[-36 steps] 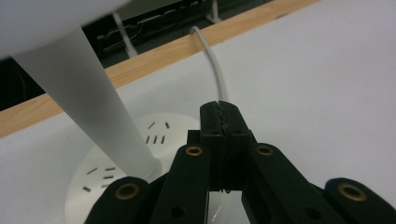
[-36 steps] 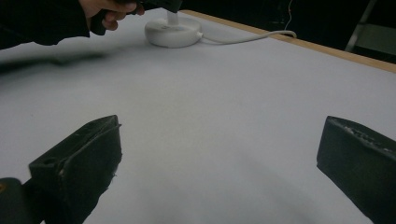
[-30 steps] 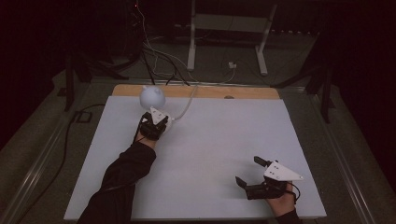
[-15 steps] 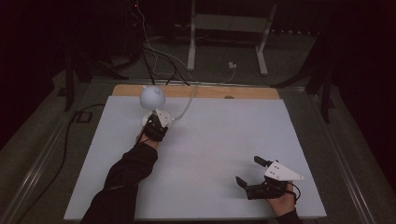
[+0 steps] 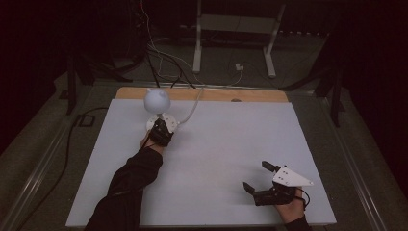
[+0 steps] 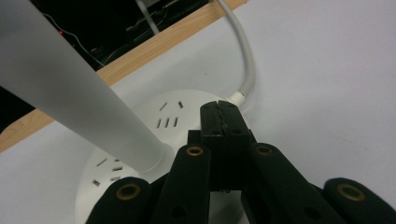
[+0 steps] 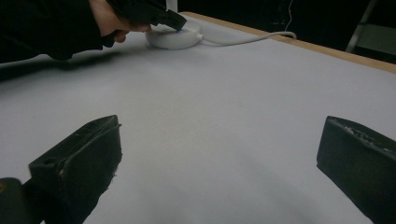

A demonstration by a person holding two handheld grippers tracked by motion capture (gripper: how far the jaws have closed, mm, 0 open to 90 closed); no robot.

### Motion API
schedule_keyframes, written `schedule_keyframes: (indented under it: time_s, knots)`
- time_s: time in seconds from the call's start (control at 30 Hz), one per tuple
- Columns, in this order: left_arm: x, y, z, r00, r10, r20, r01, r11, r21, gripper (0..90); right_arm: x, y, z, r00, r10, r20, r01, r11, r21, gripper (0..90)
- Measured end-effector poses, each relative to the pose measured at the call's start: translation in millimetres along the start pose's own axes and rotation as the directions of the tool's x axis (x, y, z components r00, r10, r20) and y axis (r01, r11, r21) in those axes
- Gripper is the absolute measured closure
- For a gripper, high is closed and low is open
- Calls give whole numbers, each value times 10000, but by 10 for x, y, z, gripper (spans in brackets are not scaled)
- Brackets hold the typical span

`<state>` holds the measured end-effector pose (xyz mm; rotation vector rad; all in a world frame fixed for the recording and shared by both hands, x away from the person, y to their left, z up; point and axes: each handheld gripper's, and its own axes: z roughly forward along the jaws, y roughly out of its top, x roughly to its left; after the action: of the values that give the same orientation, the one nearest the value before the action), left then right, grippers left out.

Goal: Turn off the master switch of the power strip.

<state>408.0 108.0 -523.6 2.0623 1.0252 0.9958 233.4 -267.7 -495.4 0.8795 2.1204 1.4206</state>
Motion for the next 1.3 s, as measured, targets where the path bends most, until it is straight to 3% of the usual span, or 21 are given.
schedule_keyframes:
  time_s: [0.07,0.17,0.37,0.47,0.7,0.83,1.0,1.3]
  knots:
    - [-15,-6,1,9998,207,-74,-207,9998,-22,900,3,-1,0,10000,-25,-6,25,10000,25,0]
    - [1,-8,7,10000,-32,49,32,10000,30,900,3,1,-3,10000,-8,-3,8,10000,-3,0]
    - [5,17,21,9999,43,-120,-38,9993,361,900,6,1,1,10000,-44,-28,44,10000,18,0]
    - [46,21,23,9993,-298,206,290,9988,383,900,10,2,0,10000,-43,-30,43,10000,27,0]
    - [32,60,21,9996,233,173,-245,9974,678,900,16,5,1,10000,-60,-45,61,10000,40,0]
    - [42,90,20,9987,262,436,-298,9961,832,900,18,3,5,10000,-58,-69,58,10000,62,0]
    - [5,101,25,9987,458,206,-475,9949,892,900,23,4,6,9999,-76,-69,77,10000,63,0]
    - [21,124,27,9975,601,364,-637,9923,1066,900,27,1,12,9999,-92,-94,93,9999,103,0]
